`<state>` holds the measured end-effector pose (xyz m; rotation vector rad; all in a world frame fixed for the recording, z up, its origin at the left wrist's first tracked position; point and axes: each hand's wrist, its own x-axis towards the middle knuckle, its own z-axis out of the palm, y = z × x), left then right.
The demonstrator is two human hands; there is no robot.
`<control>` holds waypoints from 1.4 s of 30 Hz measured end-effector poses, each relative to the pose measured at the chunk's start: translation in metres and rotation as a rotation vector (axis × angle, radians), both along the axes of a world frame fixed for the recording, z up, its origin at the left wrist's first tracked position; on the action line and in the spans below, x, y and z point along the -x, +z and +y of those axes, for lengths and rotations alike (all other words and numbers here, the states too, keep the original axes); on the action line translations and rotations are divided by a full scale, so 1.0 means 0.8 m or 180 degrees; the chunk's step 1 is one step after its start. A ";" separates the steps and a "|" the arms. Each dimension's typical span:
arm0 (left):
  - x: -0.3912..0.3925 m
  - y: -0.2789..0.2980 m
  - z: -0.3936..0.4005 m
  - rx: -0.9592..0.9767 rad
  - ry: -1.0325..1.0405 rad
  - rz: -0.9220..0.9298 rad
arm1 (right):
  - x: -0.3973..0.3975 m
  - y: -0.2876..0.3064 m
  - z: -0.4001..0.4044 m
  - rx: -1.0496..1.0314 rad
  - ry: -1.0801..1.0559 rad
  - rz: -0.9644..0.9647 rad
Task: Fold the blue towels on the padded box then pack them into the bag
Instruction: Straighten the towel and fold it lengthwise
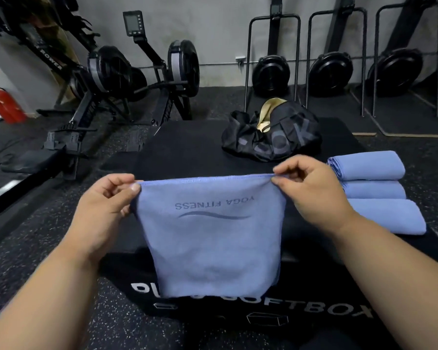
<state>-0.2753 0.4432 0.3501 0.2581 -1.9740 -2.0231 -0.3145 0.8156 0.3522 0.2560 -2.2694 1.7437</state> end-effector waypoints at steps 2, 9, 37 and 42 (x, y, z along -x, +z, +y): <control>0.048 0.009 -0.010 0.0124 -0.0001 0.0040 | 0.051 0.016 -0.015 -0.0177 0.0003 0.0120; 0.231 -0.038 -0.066 0.1044 0.0472 -0.0475 | 0.258 -0.018 -0.066 -0.1563 0.0079 -0.0074; 0.049 -0.138 0.052 0.3971 -0.0727 -0.1316 | 0.015 -0.159 -0.003 -0.1929 0.0607 -0.0826; 0.056 -0.154 0.053 0.4403 -0.1064 -0.1553 | 0.019 -0.148 0.012 -0.1852 0.1001 -0.0897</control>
